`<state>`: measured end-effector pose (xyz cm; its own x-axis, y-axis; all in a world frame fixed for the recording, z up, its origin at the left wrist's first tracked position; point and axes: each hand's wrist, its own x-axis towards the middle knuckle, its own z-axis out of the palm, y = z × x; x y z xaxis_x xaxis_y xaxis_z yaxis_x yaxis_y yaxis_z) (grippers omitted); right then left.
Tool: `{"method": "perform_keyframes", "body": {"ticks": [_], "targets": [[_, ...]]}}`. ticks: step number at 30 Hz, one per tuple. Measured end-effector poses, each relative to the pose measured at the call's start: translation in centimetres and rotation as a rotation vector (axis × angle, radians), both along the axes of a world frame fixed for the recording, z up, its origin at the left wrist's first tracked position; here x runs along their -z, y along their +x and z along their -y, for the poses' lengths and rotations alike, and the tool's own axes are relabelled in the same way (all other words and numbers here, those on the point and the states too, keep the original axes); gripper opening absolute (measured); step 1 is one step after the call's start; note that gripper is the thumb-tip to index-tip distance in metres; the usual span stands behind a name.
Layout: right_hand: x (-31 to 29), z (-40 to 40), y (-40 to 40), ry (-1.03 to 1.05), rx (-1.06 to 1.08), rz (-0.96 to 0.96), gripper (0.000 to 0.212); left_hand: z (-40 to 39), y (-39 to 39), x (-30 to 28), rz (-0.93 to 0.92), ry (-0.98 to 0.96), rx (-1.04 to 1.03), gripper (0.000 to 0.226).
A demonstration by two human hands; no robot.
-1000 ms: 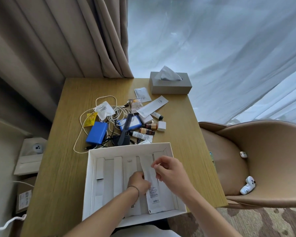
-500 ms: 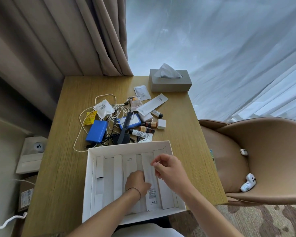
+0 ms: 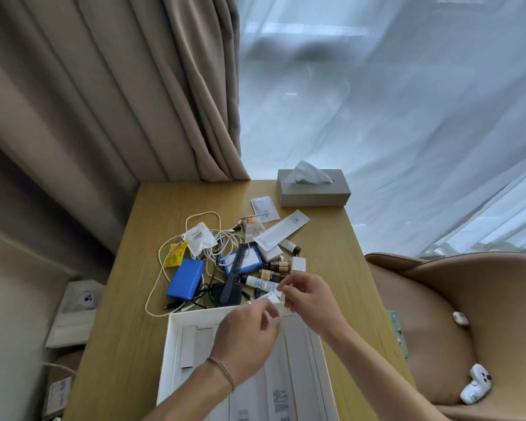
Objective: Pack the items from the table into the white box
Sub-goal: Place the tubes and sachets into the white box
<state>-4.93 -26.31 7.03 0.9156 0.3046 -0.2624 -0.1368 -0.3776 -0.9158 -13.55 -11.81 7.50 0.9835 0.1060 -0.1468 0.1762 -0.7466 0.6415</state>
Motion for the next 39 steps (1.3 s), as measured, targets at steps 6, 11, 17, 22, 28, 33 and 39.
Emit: {"method": "perform_keyframes", "body": {"ticks": [6,11,17,22,28,33,39], "targets": [[0.1,-1.4,6.7,-0.101,0.004,0.099,0.018,-2.9,5.1,-1.0,0.050,-0.056,-0.129,0.005],[2.5,-2.1,13.2,-0.374,-0.092,0.158,0.016,-4.3,8.4,-0.3,-0.025,-0.042,-0.206,0.012],[7.3,-3.2,19.2,-0.739,-0.300,0.309,0.036,-5.6,10.6,1.4,-0.119,-0.036,-0.263,0.012],[10.8,-4.3,21.6,-0.885,-0.529,0.492,0.068,-6.8,11.9,3.1,-0.160,-0.030,-0.323,0.012],[12.8,-5.2,23.8,-0.960,-0.677,0.600,0.057,-9.0,12.5,5.0,-0.173,-0.010,-0.393,0.013],[12.5,-5.3,24.0,-0.983,-0.673,0.689,0.015,-11.0,13.3,5.8,-0.135,0.020,-0.447,0.018],[8.0,-6.5,24.3,-0.886,-0.462,0.717,0.023,-13.6,15.1,7.0,-0.140,0.074,-0.494,0.020]]}}
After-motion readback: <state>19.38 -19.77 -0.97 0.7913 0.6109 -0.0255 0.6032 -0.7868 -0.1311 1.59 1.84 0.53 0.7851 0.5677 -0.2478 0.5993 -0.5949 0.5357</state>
